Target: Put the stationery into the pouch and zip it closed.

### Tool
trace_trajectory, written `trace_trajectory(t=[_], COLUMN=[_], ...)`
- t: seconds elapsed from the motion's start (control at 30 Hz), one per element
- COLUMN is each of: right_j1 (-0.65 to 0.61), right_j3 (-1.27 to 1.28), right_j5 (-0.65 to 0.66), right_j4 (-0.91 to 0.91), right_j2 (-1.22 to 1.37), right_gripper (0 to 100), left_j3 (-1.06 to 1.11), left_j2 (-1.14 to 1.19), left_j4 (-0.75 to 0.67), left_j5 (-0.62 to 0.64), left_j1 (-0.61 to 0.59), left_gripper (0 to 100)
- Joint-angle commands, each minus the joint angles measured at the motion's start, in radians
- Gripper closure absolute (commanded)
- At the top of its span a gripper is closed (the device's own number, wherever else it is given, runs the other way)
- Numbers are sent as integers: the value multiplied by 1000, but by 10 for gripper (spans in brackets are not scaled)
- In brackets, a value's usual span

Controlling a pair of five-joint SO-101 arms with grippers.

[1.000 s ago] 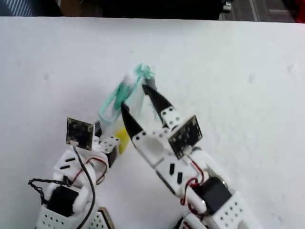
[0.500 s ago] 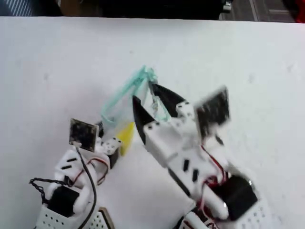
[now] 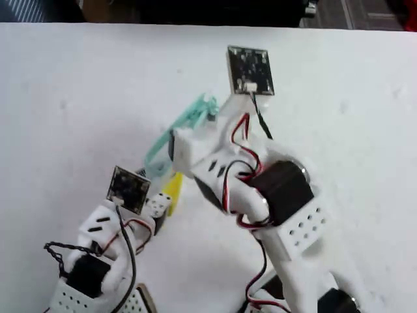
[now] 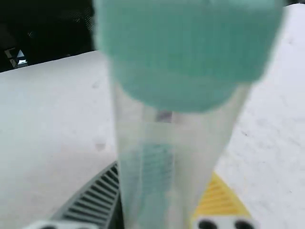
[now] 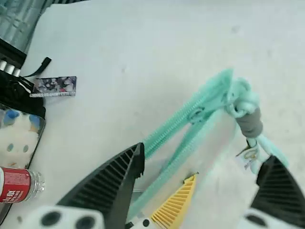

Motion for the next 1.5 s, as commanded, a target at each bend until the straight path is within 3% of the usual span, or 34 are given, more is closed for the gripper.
trace_trajectory(t=[0.0,0.13,0.5,0.6,0.7,0.73,0.83,0.9,1.17,1.3,1.47], right_j1=[-54,-102,-74,-41,47,82,166,202,203,193,150], right_j3=[-109,-161,-199,-204,-204,-204,-206,-229,-497,-560,-305], right_j5=[-9,-9,0,20,112,132,183,281,875,1209,1504], right_j4=[4,1,-12,38,42,44,45,41,143,232,231], right_j2=[36,73,278,332,366,371,367,357,352,348,213], right_gripper=[646,646,649,740,967,997,944,987,981,981,981], left_j3=[-17,-17,-17,-23,-71,-107,-222,-279,-422,-371,-218], left_j2=[-10,-10,-10,-10,-10,-10,-10,-10,-10,-10,-10], left_j4=[-3,-3,-2,-3,55,106,241,295,407,311,81], left_j5=[-5,-5,-5,-5,3,3,5,2,-5,3,124], left_j1=[22,24,24,24,18,16,16,15,-30,-205,-415], left_gripper=[864,864,864,863,808,777,740,737,737,740,740])
